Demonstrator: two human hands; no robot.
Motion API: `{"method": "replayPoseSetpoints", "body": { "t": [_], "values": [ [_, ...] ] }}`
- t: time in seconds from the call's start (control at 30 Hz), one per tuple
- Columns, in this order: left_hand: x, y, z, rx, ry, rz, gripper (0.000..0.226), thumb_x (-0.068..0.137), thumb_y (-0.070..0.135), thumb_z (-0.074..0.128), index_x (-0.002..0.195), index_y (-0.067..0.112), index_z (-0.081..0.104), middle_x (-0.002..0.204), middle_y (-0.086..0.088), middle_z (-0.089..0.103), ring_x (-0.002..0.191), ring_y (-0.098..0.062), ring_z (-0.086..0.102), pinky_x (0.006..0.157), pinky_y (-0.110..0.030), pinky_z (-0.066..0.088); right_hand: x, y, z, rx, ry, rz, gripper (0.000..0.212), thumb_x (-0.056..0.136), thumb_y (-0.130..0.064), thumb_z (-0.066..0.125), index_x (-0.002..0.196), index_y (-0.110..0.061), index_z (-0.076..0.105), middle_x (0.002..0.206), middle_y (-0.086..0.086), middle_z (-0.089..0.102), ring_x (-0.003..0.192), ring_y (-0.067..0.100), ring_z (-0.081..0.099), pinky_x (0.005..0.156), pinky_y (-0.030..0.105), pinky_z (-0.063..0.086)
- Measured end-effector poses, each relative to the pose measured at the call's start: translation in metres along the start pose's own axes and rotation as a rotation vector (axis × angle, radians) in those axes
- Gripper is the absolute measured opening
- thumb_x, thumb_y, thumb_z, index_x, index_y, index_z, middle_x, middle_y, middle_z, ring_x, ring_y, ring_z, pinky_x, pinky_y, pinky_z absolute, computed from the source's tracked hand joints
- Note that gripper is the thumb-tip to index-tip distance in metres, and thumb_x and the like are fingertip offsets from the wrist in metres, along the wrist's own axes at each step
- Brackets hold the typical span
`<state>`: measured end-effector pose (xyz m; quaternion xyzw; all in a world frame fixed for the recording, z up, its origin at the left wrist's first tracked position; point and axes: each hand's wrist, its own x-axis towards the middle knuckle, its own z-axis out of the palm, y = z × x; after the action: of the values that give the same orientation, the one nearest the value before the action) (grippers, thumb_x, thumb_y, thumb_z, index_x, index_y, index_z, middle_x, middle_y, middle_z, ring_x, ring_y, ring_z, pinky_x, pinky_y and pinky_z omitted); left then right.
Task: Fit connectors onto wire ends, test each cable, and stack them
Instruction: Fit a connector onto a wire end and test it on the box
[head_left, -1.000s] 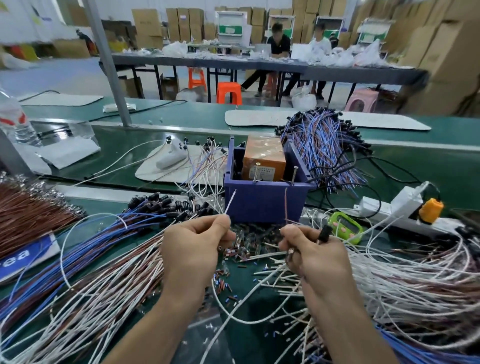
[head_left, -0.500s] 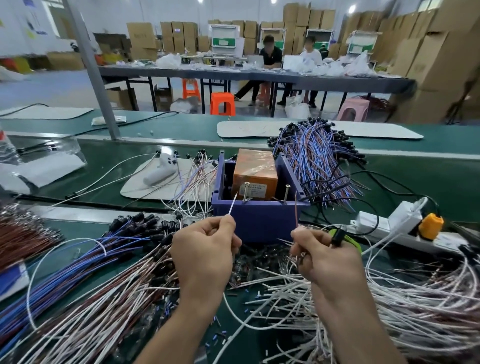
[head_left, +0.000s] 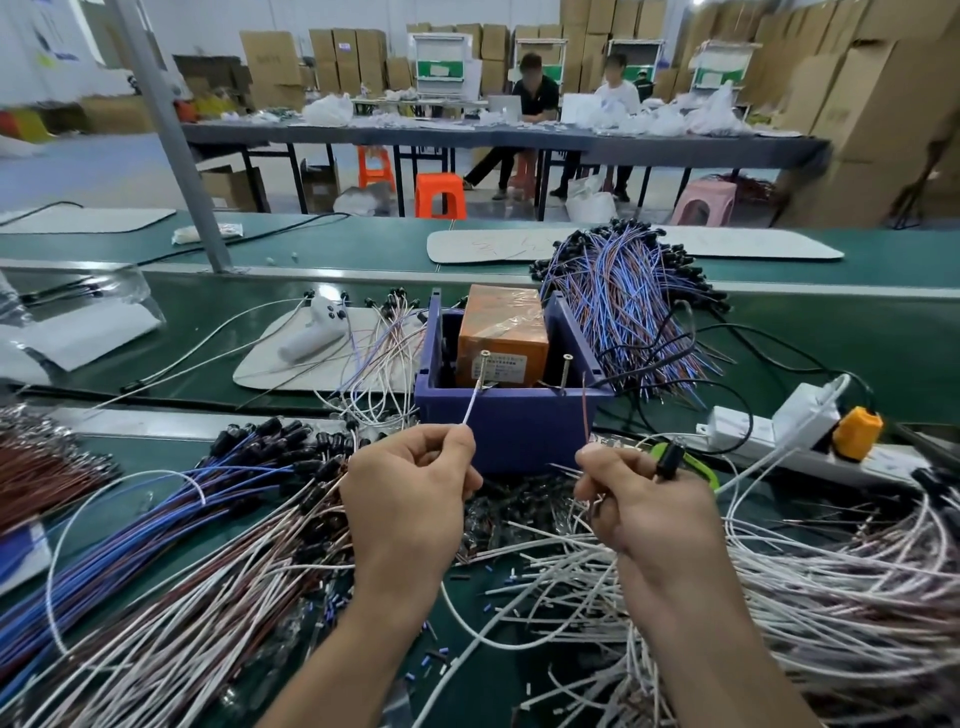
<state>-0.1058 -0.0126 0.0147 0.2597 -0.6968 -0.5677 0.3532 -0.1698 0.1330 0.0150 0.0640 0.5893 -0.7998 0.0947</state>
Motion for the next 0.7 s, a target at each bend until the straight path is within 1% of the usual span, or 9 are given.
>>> {"method": "replayPoseSetpoints", "body": {
  "t": [0.1,0.2,0.27,0.33,0.43,0.5,0.6,0.63,0.7],
  "values": [
    [-0.001,0.001,-0.001,0.011,-0.004,0.025,0.026,0.091,0.023,0.075,0.071,0.039,0.076,0.054,0.005,0.069,0.043,-0.015,0.061,0.043,-0.024,0.047,0.000,-0.001,0.000,-0.015,-0.005,-0.008,0.018,0.089,-0.004,0.074,0.073,-0.008,0.067,0.054,0.009,0.061,0.033,0.006,0.038,0.037,0.017,0.032],
    [-0.001,0.000,-0.001,0.022,0.001,0.022,0.026,0.091,0.022,0.076,0.066,0.032,0.077,0.054,0.004,0.069,0.047,-0.020,0.064,0.045,-0.025,0.050,0.002,0.001,0.001,-0.043,0.003,-0.023,0.019,0.089,-0.006,0.074,0.072,-0.008,0.067,0.053,0.008,0.062,0.033,0.007,0.036,0.037,0.018,0.033],
    [-0.001,-0.001,0.000,0.023,0.001,0.013,0.029,0.091,0.021,0.076,0.062,0.026,0.076,0.054,0.003,0.069,0.044,-0.016,0.063,0.043,-0.023,0.049,0.004,0.002,0.003,-0.052,0.011,-0.037,0.023,0.090,-0.005,0.074,0.069,-0.008,0.067,0.052,0.008,0.061,0.033,0.009,0.032,0.036,0.019,0.031],
    [0.000,-0.001,0.000,0.017,0.000,0.007,0.028,0.091,0.020,0.076,0.063,0.025,0.076,0.053,0.003,0.069,0.040,-0.009,0.057,0.040,-0.019,0.043,0.004,0.003,0.006,-0.050,-0.003,-0.041,0.028,0.089,-0.003,0.074,0.063,-0.010,0.066,0.051,0.009,0.060,0.032,0.009,0.031,0.036,0.018,0.029],
    [0.001,-0.002,0.001,0.023,0.008,0.005,0.027,0.091,0.021,0.076,0.064,0.023,0.076,0.052,0.004,0.068,0.036,-0.004,0.051,0.039,-0.014,0.038,0.002,0.002,0.008,-0.039,-0.038,0.000,0.034,0.087,0.001,0.075,0.056,-0.012,0.067,0.051,0.011,0.060,0.034,0.009,0.036,0.036,0.018,0.030],
    [0.001,-0.002,0.001,0.012,0.010,0.004,0.028,0.091,0.021,0.077,0.063,0.023,0.076,0.051,0.003,0.068,0.034,-0.003,0.049,0.038,-0.014,0.036,0.001,-0.001,0.005,-0.008,-0.026,0.019,0.030,0.087,0.001,0.074,0.061,-0.011,0.068,0.052,0.010,0.059,0.035,0.008,0.036,0.037,0.018,0.029],
    [-0.001,-0.002,-0.002,-0.037,0.023,0.010,0.024,0.091,0.022,0.076,0.070,0.034,0.078,0.051,0.002,0.068,0.033,-0.002,0.046,0.036,-0.014,0.034,-0.005,-0.006,-0.003,0.036,0.012,0.008,0.010,0.088,-0.003,0.073,0.078,-0.002,0.071,0.054,0.008,0.060,0.035,0.006,0.031,0.040,0.018,0.028],
    [-0.003,-0.003,-0.002,-0.054,0.034,0.012,0.024,0.091,0.023,0.076,0.073,0.038,0.078,0.052,0.002,0.068,0.034,-0.002,0.047,0.036,-0.015,0.034,-0.008,-0.008,-0.006,0.042,0.014,0.006,0.009,0.088,-0.003,0.074,0.079,-0.002,0.072,0.054,0.009,0.060,0.036,0.006,0.031,0.041,0.018,0.028],
    [-0.008,-0.004,-0.004,-0.074,0.039,0.012,0.021,0.089,0.028,0.078,0.073,0.042,0.077,0.052,0.004,0.068,0.037,-0.004,0.050,0.038,-0.016,0.038,-0.017,-0.012,-0.009,0.029,-0.030,0.011,0.016,0.086,-0.003,0.075,0.070,-0.007,0.074,0.056,0.012,0.061,0.036,0.007,0.032,0.039,0.018,0.028]
  ]
}}
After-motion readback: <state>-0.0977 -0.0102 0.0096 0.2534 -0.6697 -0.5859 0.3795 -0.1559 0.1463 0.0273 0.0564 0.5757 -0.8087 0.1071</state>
